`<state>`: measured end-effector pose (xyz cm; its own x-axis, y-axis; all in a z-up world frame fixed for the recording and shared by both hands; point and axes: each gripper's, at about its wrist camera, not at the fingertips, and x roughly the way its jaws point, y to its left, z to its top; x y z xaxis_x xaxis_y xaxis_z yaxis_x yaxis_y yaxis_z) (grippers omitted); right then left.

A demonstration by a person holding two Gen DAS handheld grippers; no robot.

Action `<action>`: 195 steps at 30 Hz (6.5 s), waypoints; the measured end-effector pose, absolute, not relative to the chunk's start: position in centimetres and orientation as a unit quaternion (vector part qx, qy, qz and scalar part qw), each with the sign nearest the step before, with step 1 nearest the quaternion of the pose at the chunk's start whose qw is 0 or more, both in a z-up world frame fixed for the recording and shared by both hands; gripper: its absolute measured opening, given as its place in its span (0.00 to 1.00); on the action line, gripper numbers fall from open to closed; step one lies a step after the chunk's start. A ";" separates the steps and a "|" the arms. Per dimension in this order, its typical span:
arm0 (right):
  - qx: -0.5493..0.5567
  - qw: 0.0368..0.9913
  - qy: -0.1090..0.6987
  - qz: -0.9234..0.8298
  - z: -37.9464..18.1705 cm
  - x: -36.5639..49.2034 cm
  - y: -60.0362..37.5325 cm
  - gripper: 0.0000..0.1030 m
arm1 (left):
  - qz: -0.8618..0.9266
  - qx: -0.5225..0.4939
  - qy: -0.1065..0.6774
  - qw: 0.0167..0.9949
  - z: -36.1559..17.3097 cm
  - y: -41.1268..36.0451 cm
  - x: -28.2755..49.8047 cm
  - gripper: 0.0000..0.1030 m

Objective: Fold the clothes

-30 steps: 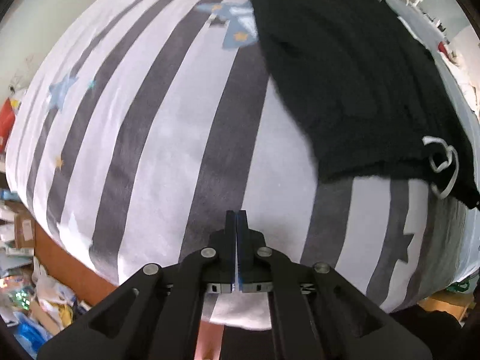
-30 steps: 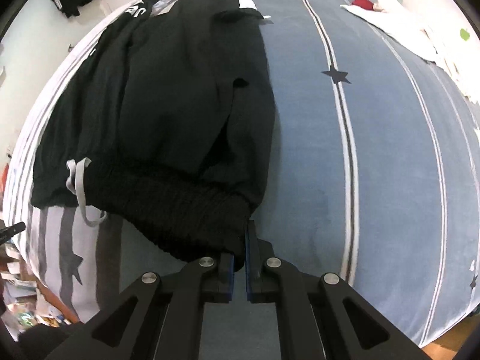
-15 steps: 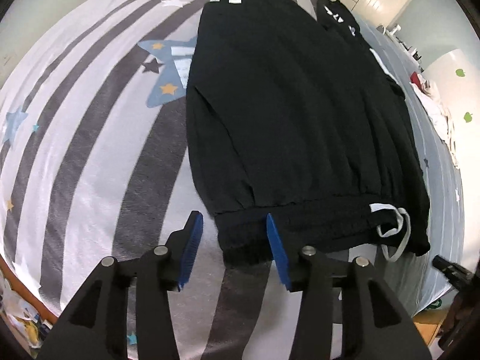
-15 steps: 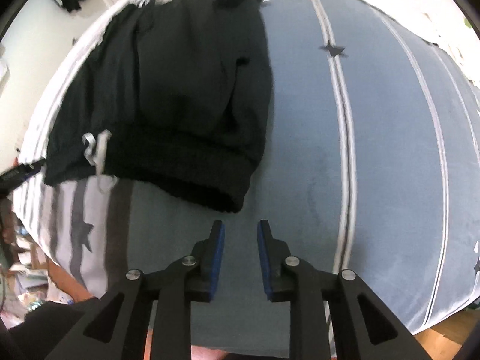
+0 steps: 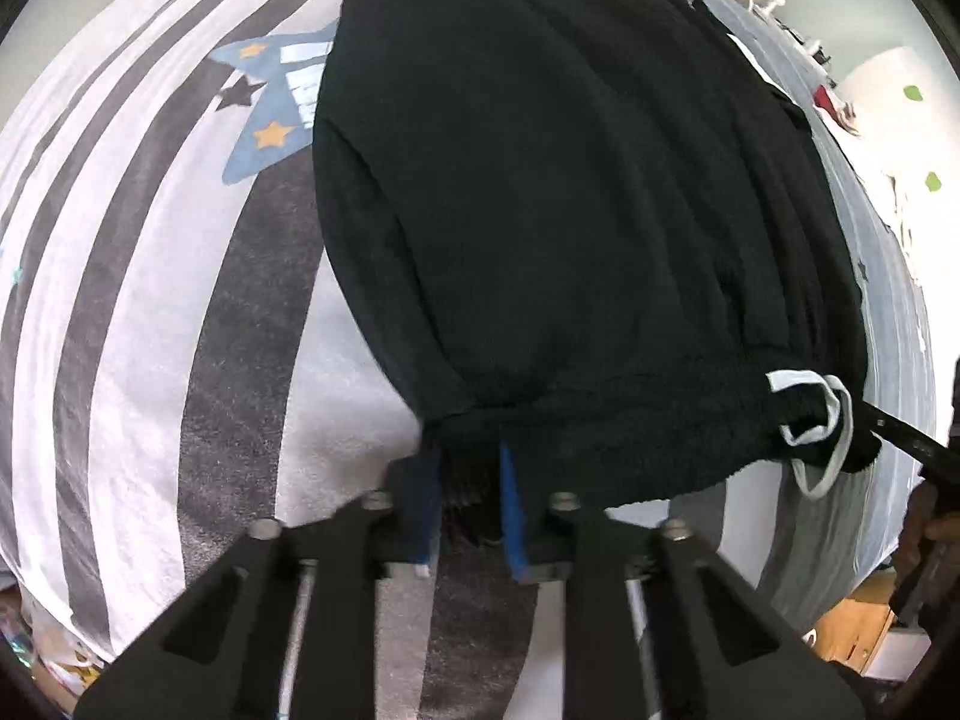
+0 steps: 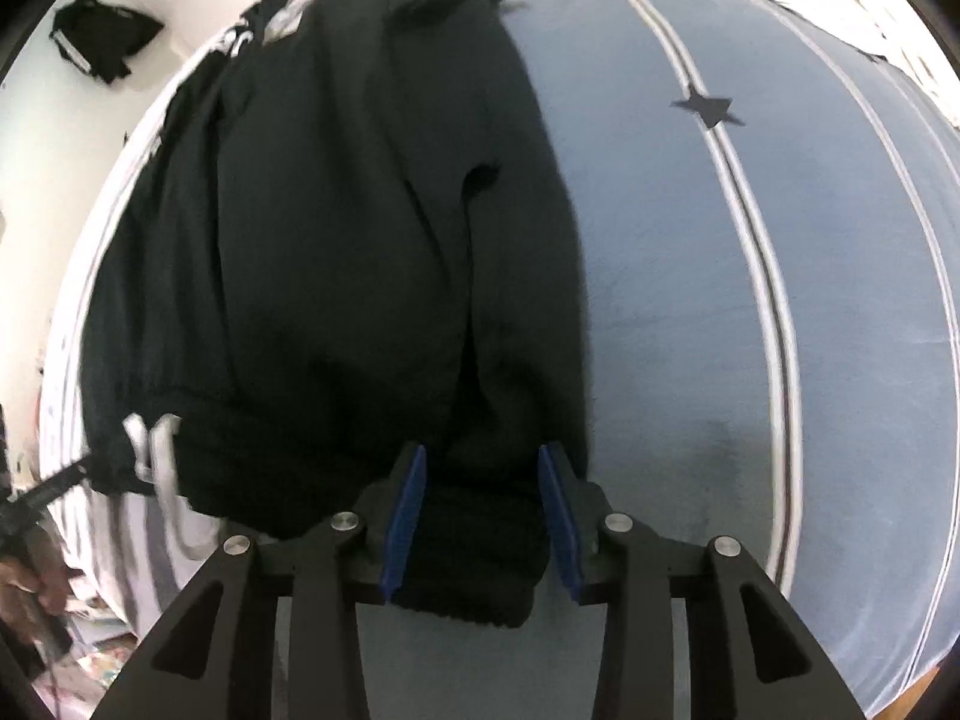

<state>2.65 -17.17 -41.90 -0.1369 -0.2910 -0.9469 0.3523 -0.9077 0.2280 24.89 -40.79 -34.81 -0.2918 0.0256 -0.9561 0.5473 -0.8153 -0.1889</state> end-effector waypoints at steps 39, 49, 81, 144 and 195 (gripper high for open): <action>0.538 0.060 0.066 -0.838 -32.3 -8.2 -17.9 0.39 | -0.782 0.503 0.224 0.292 -29.6 -57.6 21.4 0.40; 0.519 0.118 0.067 -0.844 -36.7 -20.6 -25.4 0.42 | -0.811 0.459 0.218 0.290 -28.3 -65.7 9.0 0.48; 0.515 0.087 0.053 -0.851 -37.6 -26.5 -20.7 0.55 | -0.855 0.456 0.200 0.143 -25.4 -61.7 0.2 0.03; 0.560 0.015 0.037 -0.828 -39.2 -15.8 -5.3 0.57 | -0.804 0.476 0.349 0.073 -36.0 -45.5 16.1 0.13; 0.546 0.330 0.039 -0.769 -34.7 -12.0 -21.4 0.57 | -0.815 0.519 0.239 0.096 -33.3 -29.3 14.2 0.55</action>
